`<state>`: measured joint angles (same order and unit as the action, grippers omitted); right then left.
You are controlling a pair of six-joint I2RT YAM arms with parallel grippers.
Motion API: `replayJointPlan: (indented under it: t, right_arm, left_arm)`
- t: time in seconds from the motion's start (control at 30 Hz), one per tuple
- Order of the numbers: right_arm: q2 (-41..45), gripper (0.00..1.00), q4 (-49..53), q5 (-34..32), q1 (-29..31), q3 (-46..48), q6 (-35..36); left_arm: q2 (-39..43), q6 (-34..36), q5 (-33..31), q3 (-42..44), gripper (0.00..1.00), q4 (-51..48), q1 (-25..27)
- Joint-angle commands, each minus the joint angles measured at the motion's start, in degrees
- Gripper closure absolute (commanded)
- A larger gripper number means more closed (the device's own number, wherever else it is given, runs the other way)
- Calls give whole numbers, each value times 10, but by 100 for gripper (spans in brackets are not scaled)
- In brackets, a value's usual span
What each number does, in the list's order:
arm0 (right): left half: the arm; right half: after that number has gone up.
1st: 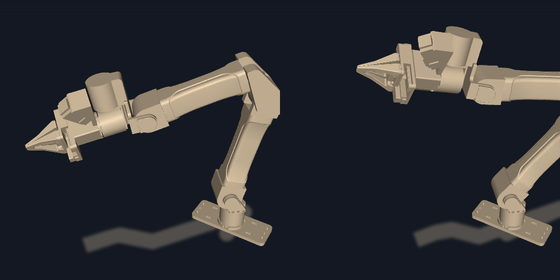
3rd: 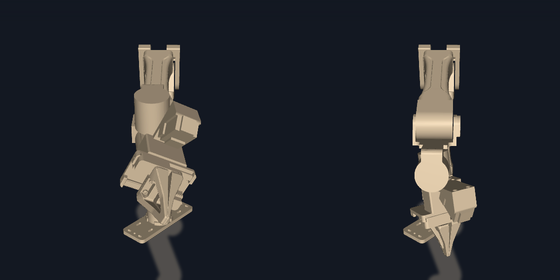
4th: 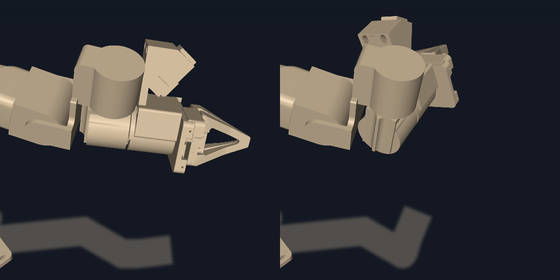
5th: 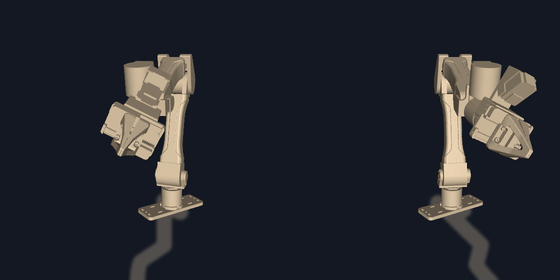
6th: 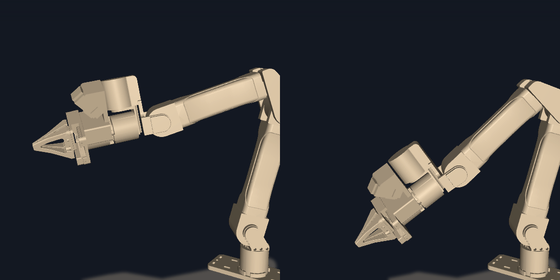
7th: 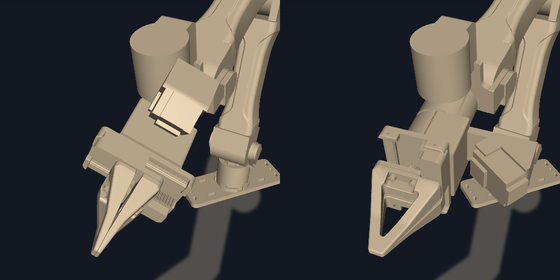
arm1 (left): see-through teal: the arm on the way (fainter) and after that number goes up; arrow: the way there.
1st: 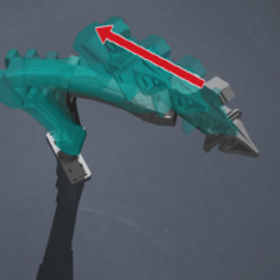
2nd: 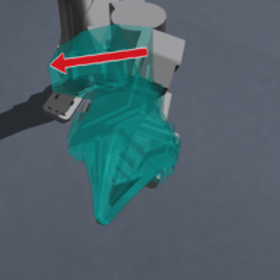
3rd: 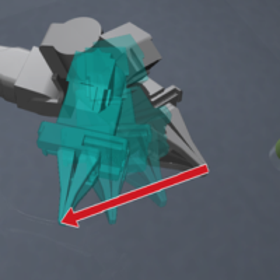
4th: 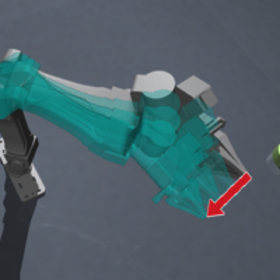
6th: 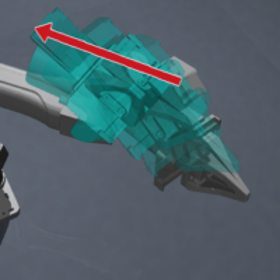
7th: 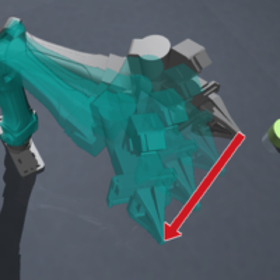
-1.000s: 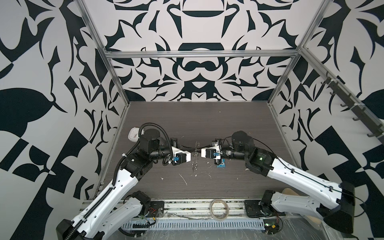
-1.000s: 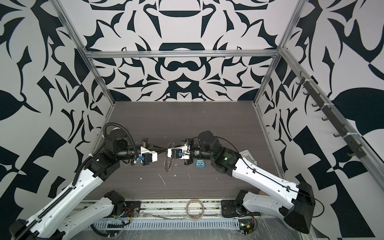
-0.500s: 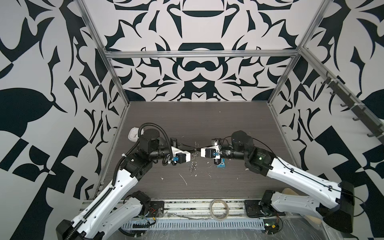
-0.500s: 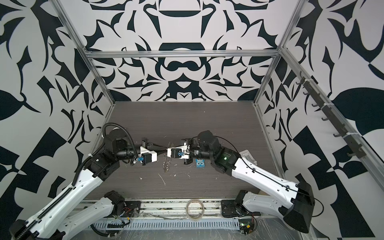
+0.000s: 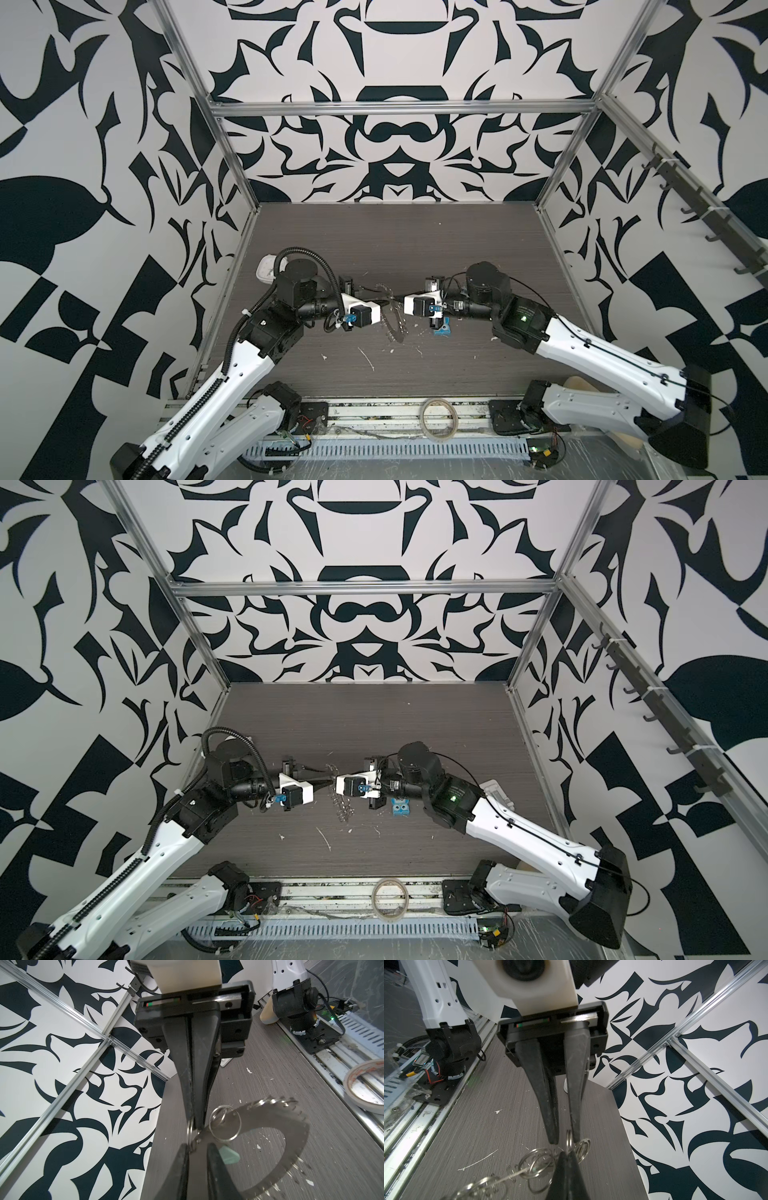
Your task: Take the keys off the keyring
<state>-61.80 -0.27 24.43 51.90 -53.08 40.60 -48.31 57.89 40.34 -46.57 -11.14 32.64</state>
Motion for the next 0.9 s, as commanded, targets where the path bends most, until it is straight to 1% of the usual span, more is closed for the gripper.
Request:
replayJointPlan:
  t: [0.0,0.07,0.23,0.43,0.47,0.5,0.63,0.7,0.73,0.77,0.83,0.87]
  right_arm:
    - [12,100,-45,11,2,-9,-6]
    - [13,100,-45,15,2,-9,-6]
    - [12,100,-45,19,2,-9,-9]
    - [9,100,-48,22,3,-9,-9]
    - [9,100,-48,22,3,-9,-10]
    - [8,100,-48,22,2,-9,-10]
    - [9,100,-34,20,3,-12,-9]
    - [9,100,-9,16,2,-22,-10]
    - [9,85,0,9,2,-26,-11]
    - [11,76,4,3,3,-26,-13]
    - [23,65,-7,-11,2,-15,-19]
    - [30,64,-16,-18,2,-8,-24]
  left_arm:
    - [-5,-6,14,7,80,9,0]
    - [-6,-6,14,9,80,11,0]
    - [-8,-14,19,10,89,25,0]
    - [-13,-21,32,7,93,31,0]
    - [-14,-22,33,8,95,33,0]
    - [-16,-22,36,7,99,34,0]
    - [-15,-22,31,11,100,41,0]
    - [-9,-23,21,17,100,52,-1]
    - [-7,-26,19,20,100,58,-2]
    - [-4,-30,20,20,100,62,-5]
    - [-1,-34,24,18,100,62,-13]
    - [0,-35,26,19,100,62,-16]
